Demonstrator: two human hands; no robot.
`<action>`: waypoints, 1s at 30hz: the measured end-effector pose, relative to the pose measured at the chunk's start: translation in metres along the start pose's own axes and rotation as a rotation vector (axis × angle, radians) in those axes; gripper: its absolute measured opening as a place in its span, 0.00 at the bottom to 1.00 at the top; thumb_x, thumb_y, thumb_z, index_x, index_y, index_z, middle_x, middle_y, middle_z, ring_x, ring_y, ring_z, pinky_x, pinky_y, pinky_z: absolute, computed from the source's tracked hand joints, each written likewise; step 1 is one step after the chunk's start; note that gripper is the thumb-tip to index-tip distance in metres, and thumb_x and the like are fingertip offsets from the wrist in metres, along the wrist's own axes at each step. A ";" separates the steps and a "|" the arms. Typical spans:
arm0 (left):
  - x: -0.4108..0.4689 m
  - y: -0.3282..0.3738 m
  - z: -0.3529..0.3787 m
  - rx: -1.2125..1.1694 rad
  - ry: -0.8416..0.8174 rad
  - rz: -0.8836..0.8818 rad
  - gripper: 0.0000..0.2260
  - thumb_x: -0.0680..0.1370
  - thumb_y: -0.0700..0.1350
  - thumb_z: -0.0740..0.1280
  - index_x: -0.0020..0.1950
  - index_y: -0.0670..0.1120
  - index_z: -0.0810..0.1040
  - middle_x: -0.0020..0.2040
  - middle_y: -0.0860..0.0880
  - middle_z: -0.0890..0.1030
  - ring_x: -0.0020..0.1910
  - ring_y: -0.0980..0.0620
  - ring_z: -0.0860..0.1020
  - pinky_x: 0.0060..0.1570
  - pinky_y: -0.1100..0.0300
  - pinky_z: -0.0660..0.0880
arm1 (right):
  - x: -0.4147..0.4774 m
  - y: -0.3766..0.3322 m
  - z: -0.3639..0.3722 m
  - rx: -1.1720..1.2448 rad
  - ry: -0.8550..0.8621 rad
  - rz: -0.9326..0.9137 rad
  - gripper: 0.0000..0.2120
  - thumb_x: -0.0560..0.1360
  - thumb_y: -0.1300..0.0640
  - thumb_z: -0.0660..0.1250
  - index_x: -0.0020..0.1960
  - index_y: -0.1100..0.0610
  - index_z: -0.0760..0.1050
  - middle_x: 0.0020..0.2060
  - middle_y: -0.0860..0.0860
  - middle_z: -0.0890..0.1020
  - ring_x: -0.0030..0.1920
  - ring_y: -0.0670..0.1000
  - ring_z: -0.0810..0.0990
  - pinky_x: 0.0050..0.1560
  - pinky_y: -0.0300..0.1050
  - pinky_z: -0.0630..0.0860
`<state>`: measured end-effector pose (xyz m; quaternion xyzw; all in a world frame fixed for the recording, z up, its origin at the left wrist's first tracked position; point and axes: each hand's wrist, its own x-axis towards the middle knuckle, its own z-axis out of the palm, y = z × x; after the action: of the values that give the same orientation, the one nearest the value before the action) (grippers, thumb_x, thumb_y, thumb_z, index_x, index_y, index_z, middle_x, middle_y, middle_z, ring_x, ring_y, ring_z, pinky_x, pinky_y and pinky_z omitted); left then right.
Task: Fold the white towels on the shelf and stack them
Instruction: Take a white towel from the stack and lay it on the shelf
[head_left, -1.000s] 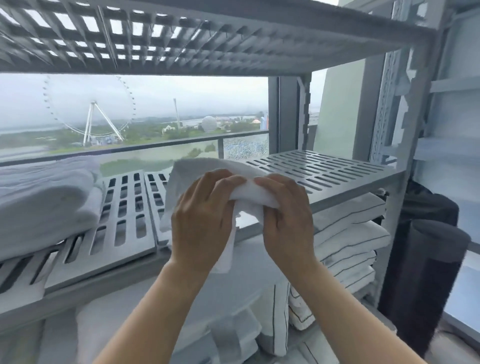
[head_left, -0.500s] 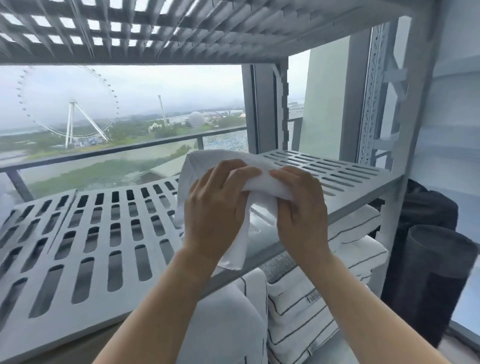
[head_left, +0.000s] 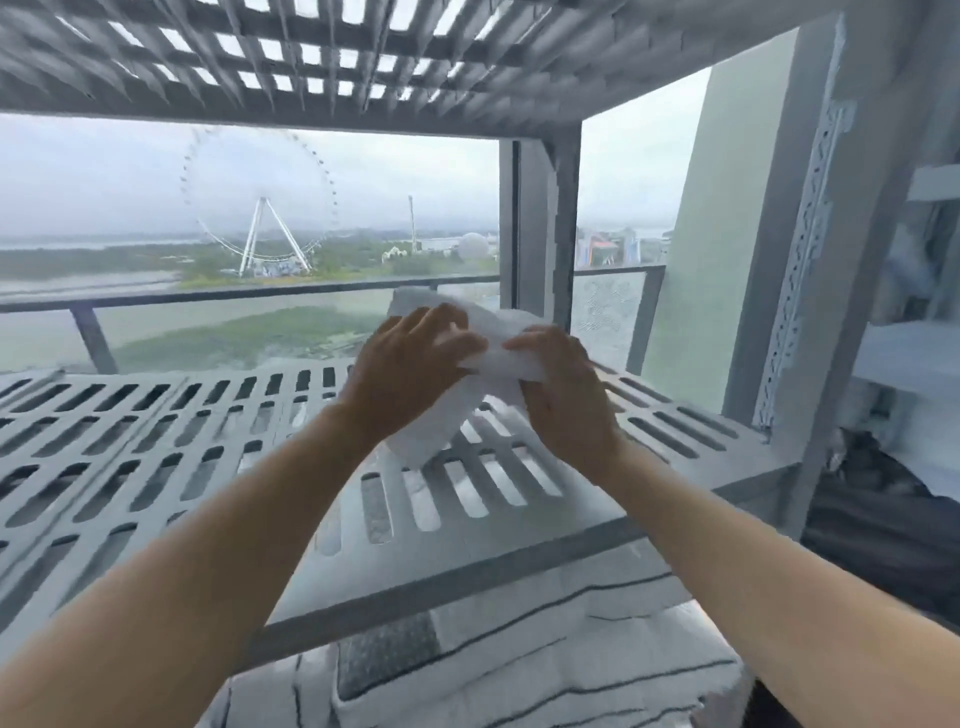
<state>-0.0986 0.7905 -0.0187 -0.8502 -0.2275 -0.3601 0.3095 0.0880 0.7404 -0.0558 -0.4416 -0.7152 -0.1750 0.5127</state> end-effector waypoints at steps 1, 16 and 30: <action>-0.002 -0.002 0.014 0.003 -0.104 -0.010 0.12 0.71 0.49 0.69 0.50 0.43 0.80 0.50 0.40 0.79 0.45 0.41 0.79 0.40 0.46 0.78 | 0.001 0.017 0.002 -0.003 -0.179 0.066 0.12 0.73 0.65 0.63 0.56 0.61 0.72 0.53 0.58 0.76 0.53 0.58 0.74 0.55 0.53 0.71; -0.021 -0.042 0.076 0.001 -0.459 -0.322 0.30 0.69 0.47 0.69 0.69 0.46 0.64 0.63 0.43 0.72 0.58 0.40 0.72 0.47 0.45 0.76 | 0.054 0.072 0.085 -0.055 -0.619 0.113 0.23 0.68 0.48 0.69 0.57 0.56 0.65 0.52 0.54 0.72 0.52 0.56 0.71 0.49 0.49 0.69; -0.063 -0.105 0.086 0.004 -0.212 -0.219 0.22 0.72 0.54 0.68 0.63 0.47 0.70 0.60 0.46 0.78 0.58 0.44 0.77 0.51 0.49 0.76 | 0.065 0.063 0.144 -0.006 -0.409 -0.099 0.22 0.74 0.40 0.56 0.49 0.59 0.69 0.45 0.53 0.74 0.44 0.53 0.72 0.42 0.49 0.70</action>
<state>-0.1622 0.9139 -0.0754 -0.8530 -0.3507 -0.2996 0.2442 0.0505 0.9061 -0.0702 -0.4339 -0.8245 -0.1088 0.3464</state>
